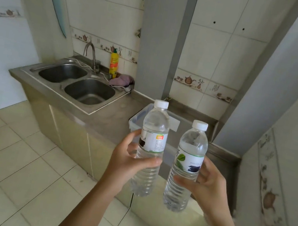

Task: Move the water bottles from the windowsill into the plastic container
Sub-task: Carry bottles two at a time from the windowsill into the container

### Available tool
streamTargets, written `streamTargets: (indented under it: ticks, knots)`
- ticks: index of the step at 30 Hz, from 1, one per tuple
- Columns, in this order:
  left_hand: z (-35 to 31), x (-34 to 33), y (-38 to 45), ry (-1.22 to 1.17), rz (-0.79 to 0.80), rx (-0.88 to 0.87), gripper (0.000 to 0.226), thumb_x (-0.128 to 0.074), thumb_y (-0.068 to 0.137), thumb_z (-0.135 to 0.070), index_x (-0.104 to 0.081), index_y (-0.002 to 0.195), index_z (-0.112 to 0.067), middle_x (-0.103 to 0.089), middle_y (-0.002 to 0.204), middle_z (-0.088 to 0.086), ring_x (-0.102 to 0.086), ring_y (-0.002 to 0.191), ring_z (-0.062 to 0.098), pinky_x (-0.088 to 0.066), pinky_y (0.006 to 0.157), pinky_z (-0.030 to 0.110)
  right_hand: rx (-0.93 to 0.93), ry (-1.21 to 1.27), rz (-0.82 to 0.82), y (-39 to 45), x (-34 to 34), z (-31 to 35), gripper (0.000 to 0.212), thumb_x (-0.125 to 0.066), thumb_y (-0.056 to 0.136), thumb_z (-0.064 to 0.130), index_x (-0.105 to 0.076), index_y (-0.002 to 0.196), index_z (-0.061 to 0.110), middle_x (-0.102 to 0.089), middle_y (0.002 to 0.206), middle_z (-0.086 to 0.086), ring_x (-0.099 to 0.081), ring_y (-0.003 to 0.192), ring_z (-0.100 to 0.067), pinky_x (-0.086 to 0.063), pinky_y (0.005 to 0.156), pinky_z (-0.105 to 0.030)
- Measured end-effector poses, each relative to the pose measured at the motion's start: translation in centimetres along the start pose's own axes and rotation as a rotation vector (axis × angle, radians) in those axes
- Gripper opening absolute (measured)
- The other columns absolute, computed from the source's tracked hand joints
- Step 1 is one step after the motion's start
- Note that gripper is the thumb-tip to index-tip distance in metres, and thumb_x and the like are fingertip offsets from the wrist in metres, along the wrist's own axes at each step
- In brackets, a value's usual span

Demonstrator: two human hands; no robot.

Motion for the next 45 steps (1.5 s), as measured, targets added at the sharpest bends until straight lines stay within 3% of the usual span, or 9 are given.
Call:
streamTargets:
  ticks: [6,11,14,19,25,29,33,39,45]
  knots:
    - [-1.6,-4.8,11.4,-0.027,0.108,-0.045,0.078,-0.095,0.054,-0.015,-0.060,0.120,-0.037,-0.077,0.106,-0.012,-0.073,0.098,0.013,-0.055,0.095,0.049,0.011,-0.006,-0.093,10.3,1.4,-0.5,0.065,-0.089,0.054,0.008,-0.062,0.111,0.026,-0.072,0.098,0.015,-0.068,0.090,-0.002,-0.055,0.074,-0.017]
    - [-1.7,-9.0,21.4,0.015,0.178,-0.114,0.084,-0.096,0.049,-0.016,-0.059,0.122,-0.037,-0.077,0.104,-0.003,-0.073,0.097,0.016,-0.058,0.089,0.047,-0.013,0.031,-0.220,18.9,2.4,-3.1,0.078,-0.092,0.049,0.009,-0.057,0.116,0.029,-0.071,0.108,0.009,-0.067,0.099,-0.011,-0.054,0.088,-0.039]
    - [0.0,-11.5,26.8,0.003,0.246,-0.106,0.086,-0.095,0.054,-0.007,-0.056,0.126,-0.032,-0.074,0.108,-0.003,-0.072,0.098,0.014,-0.059,0.086,0.040,-0.046,0.017,-0.300,23.3,2.7,-5.3,0.086,-0.093,0.048,0.012,-0.050,0.119,0.034,-0.066,0.113,0.012,-0.064,0.104,-0.008,-0.053,0.090,-0.038]
    - [4.9,-15.4,33.4,0.076,0.380,-0.062,0.087,-0.095,0.048,-0.021,-0.054,0.121,-0.047,-0.072,0.114,-0.014,-0.069,0.106,0.009,-0.058,0.089,0.039,-0.135,-0.037,-0.363,28.6,2.8,-10.2,0.086,-0.092,0.049,0.006,-0.048,0.119,0.032,-0.065,0.114,0.010,-0.064,0.105,-0.010,-0.055,0.089,-0.036]
    - [10.2,-18.4,37.2,0.117,0.447,-0.010,0.082,-0.093,0.056,-0.002,-0.054,0.117,-0.041,-0.073,0.102,-0.019,-0.069,0.093,-0.005,-0.052,0.074,0.012,-0.214,-0.083,-0.436,30.4,3.1,-15.3,0.085,-0.091,0.052,0.004,-0.046,0.121,0.024,-0.062,0.114,0.013,-0.063,0.100,0.001,-0.053,0.076,-0.015]
    - [12.6,-19.6,38.0,0.155,0.475,0.022,0.084,-0.095,0.056,-0.012,-0.048,0.114,-0.051,-0.066,0.100,-0.038,-0.065,0.095,-0.011,-0.052,0.078,0.012,-0.258,-0.102,-0.466,30.4,3.0,-17.2,0.084,-0.092,0.052,0.007,-0.046,0.121,0.023,-0.063,0.112,0.014,-0.062,0.100,0.003,-0.053,0.078,-0.016]
    - [13.7,-19.5,38.3,0.208,0.451,-0.018,0.081,-0.091,0.048,-0.037,-0.047,0.107,-0.069,-0.067,0.105,-0.032,-0.065,0.100,-0.004,-0.052,0.083,0.016,-0.283,-0.244,-0.479,30.2,2.8,-17.9,0.079,-0.092,0.053,0.019,-0.046,0.116,0.027,-0.059,0.102,0.023,-0.059,0.094,0.012,-0.047,0.069,-0.008]
    - [15.0,-19.4,37.8,0.188,0.407,-0.090,0.078,-0.090,0.054,-0.023,-0.050,0.112,-0.059,-0.058,0.117,-0.020,-0.059,0.108,0.008,-0.054,0.095,0.038,-0.359,-0.439,-0.493,29.6,2.8,-20.3,0.076,-0.091,0.049,0.028,-0.049,0.113,0.025,-0.058,0.105,0.009,-0.057,0.097,-0.011,-0.037,0.076,-0.009]
    - [16.3,-19.6,37.8,0.170,0.400,-0.094,0.079,-0.090,0.058,-0.021,-0.048,0.111,-0.061,-0.053,0.118,-0.027,-0.056,0.112,0.006,-0.052,0.098,0.036,-0.349,-0.552,-0.451,30.1,2.7,-20.1,0.083,-0.092,0.048,0.017,-0.053,0.121,0.013,-0.042,0.110,0.009,-0.037,0.109,-0.007,-0.027,0.086,-0.011]
Point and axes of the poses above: each hand's wrist, its own y-axis towards the middle knuckle, its own x-axis out of the back of the hand, z = x × y, the point moved 10 cm from there along y, towards the middle knuckle
